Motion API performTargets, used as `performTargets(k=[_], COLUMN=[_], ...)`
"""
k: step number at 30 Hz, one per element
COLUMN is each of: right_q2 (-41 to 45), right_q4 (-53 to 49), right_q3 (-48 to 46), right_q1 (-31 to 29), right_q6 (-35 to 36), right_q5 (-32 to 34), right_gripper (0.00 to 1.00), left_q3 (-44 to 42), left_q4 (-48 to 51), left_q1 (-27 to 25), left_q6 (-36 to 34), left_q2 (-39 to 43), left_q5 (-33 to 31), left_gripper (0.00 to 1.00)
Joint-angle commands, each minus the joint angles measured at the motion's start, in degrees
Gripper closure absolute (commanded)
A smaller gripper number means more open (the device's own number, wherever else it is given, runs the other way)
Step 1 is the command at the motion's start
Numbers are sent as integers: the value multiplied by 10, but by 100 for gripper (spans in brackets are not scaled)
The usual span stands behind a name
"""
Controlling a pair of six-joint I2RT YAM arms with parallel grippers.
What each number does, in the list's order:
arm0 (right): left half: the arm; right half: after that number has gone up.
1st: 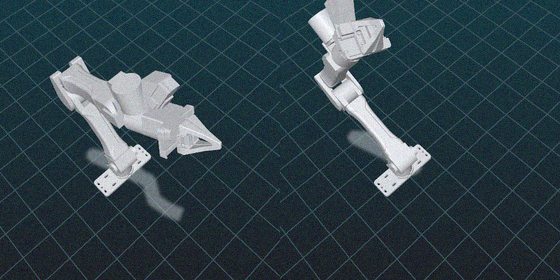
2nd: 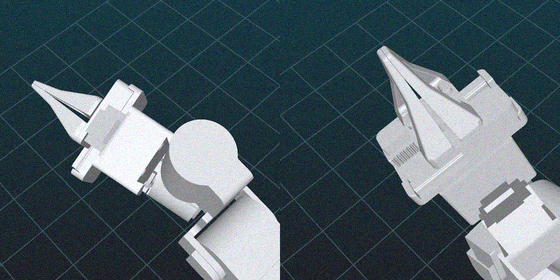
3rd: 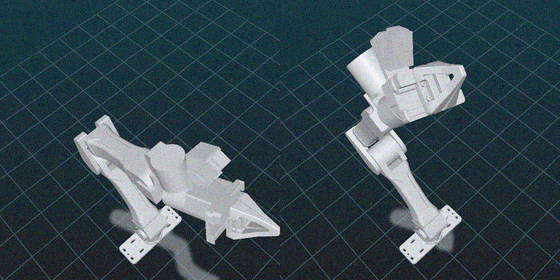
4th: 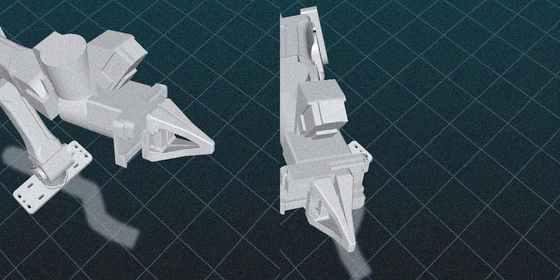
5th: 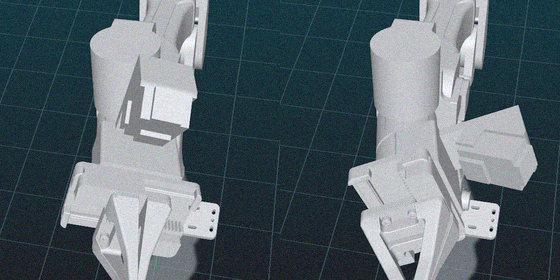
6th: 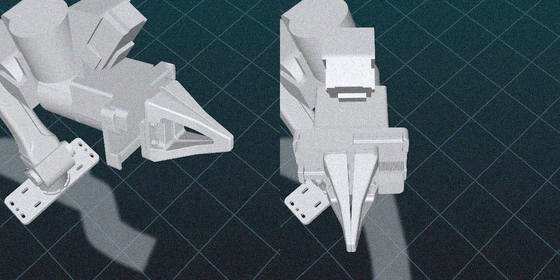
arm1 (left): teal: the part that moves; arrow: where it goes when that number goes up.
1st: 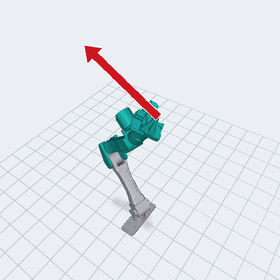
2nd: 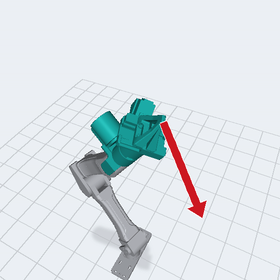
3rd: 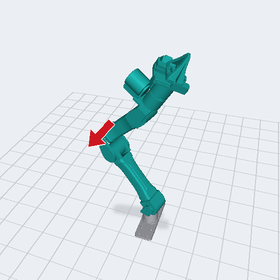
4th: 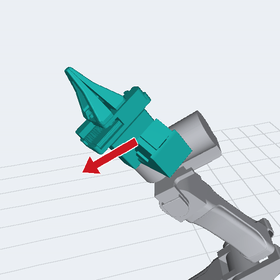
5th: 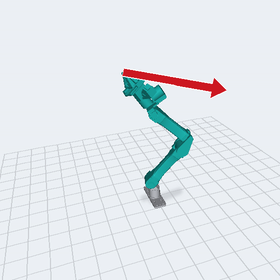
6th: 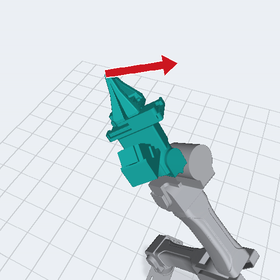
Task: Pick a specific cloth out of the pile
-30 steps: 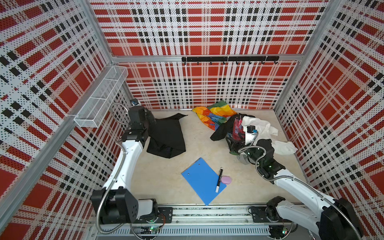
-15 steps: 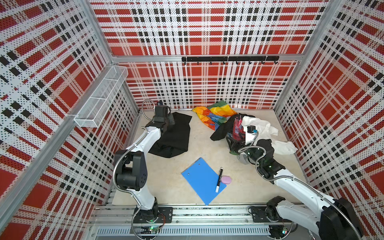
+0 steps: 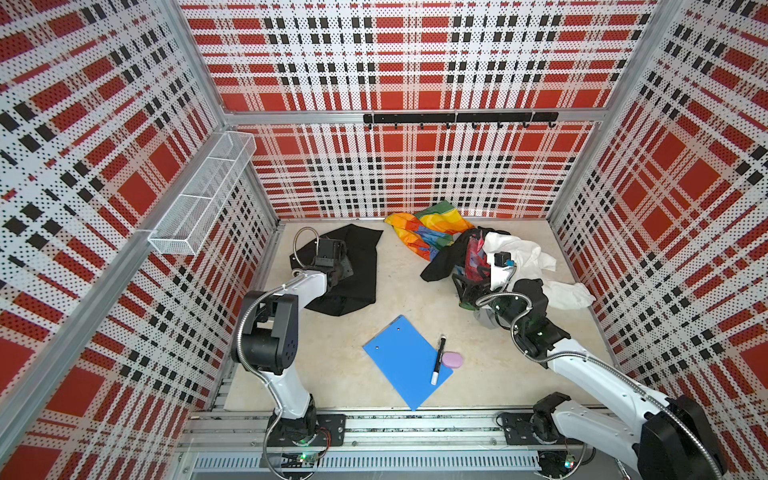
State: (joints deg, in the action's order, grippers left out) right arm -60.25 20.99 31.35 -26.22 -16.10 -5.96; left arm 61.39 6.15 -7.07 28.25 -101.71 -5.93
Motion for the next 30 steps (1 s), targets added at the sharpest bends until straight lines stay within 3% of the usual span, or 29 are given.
performTargets(k=[1,10,14,20,30], right_q2=[12,17,16,14,7], right_q4=[26,21,20,21,27], right_q3=[-4,-5,-5,-5,-6], right_q1=[2,2,2,2,2], right_q6=[4,7,7,6,4], right_q5=[4,14,15,13,7], right_gripper=[0,0,0,1,0], left_q3=[-6,-12,-15,-7,-65], left_q4=[-32,-84,-92,-94,-113], left_q1=[7,20,7,23,39], left_q6=[30,62,67,86,59], left_q2=[-20,-53,-53,-64,38], left_q5=[14,48,35,50,65], left_gripper=[100,88,75,71,50])
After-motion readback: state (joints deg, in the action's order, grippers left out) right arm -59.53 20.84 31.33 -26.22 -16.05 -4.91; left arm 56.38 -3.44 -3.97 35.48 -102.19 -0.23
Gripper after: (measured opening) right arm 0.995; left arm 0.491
